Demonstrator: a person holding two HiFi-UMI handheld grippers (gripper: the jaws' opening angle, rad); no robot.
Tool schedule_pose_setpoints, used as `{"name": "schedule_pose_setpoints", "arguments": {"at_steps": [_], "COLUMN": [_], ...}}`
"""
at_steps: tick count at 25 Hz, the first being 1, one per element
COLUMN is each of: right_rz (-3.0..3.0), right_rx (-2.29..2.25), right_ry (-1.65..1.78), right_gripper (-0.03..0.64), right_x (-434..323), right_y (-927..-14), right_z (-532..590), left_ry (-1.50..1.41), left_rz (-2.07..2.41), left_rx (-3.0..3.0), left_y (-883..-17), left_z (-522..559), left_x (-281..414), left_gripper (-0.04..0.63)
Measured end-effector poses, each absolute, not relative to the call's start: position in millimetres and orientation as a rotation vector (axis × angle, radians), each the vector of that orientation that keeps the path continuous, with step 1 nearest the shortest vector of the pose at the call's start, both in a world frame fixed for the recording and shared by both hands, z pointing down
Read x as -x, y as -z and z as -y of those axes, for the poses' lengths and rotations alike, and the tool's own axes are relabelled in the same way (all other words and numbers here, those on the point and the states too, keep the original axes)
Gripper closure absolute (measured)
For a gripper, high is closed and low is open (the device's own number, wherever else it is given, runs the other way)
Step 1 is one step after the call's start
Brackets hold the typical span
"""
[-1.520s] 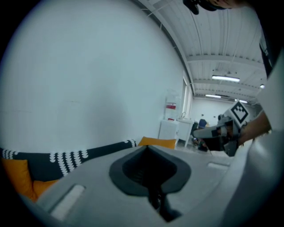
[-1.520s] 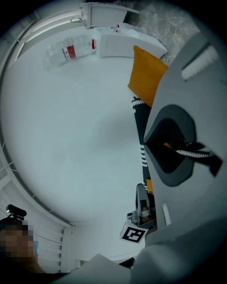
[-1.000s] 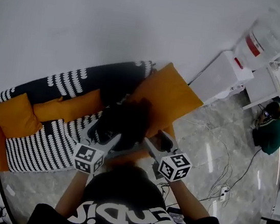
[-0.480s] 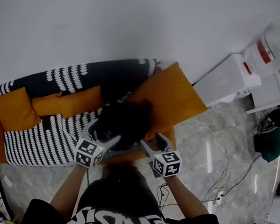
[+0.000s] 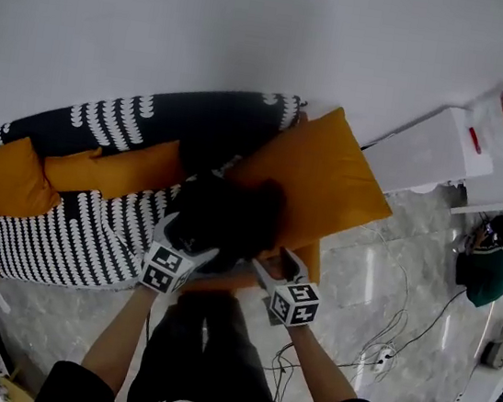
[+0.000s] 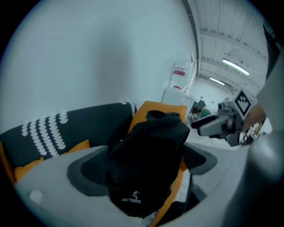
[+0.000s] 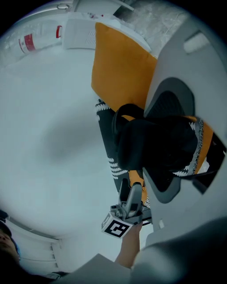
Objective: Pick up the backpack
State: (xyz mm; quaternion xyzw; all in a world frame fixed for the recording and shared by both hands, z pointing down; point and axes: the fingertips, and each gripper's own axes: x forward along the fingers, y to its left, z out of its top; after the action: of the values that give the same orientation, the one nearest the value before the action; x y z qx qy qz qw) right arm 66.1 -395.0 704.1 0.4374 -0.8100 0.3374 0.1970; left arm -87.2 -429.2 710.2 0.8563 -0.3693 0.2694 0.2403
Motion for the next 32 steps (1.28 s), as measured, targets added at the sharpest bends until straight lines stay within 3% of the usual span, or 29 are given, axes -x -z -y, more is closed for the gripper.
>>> {"name": "schedule_pose_setpoints", "arguments": {"at_steps": [8,12,18,23,28,32], "right_rz": [2.249,2.283,2.267,2.250,2.276,2.325], "right_rx": [-1.263,-1.257,-1.263,-1.289,-1.249,-1.198], "right_ry": [-1.010,-1.030,-0.978,-0.987,-0.975,-0.993], "right_gripper": [0.293,0.350,0.444,0.511,0.580,0.597], "right_x": [-62,-56,-52,-45,-34,-20], "right_y": [-766,-779,-784,-784,-776,-761], "right_z": [420,430,438,440,440,440], "left_ry": [-0.768,-0.718,-0.705,-0.685,-0.663,-0.645], "left_rz": [1.029,1.009,0.985,0.983,0.916,0.904], "left_rx": [-2.332,-2.338,-2.310,-2.298,-2.246,-2.210], "left_y": [-785,-799,-801,-797,-793,-780], "left_z": [458,468,473,474,467,468], "left_x": [84,82,82,84,79,88], "left_gripper": [0.058,0.088,0.205,0.389,0.531,0.557]}}
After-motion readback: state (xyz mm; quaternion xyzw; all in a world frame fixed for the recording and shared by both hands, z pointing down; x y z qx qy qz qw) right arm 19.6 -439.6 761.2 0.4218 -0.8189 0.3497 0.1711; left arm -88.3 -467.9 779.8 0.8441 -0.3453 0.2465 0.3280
